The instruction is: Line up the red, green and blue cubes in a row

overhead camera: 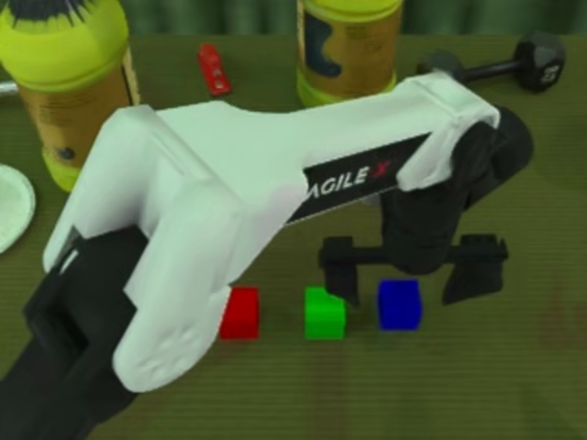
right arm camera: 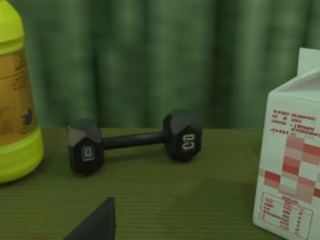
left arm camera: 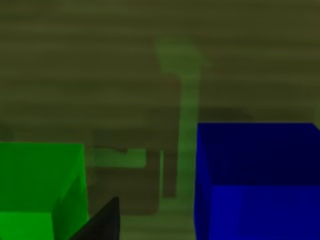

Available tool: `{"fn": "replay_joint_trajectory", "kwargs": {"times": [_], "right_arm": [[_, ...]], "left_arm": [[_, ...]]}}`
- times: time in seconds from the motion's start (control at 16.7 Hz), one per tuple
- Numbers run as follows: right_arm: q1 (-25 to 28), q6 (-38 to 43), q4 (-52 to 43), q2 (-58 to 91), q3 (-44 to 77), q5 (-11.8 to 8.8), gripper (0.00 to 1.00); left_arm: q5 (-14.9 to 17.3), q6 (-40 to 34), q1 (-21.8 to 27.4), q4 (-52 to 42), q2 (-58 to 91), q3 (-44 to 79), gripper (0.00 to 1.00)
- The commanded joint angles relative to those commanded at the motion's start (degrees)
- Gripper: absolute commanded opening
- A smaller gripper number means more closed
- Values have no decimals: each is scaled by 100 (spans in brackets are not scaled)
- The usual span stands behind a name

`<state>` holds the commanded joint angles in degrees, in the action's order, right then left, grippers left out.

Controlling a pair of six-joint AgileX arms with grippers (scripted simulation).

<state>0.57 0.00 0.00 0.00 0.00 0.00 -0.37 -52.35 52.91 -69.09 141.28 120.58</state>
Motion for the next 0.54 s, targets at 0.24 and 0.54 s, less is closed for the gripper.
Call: {"fn": "replay_joint_trajectory", "kwargs": {"times": [0.24,0.54], "right_arm": [[0,0,0,0,0,0,100],[0,0,0,0,0,0,100]], "left_arm": [[-2,-27,-53,-861,6,862,100],[1,-14,-98,-1483,-23,1469,100]]}}
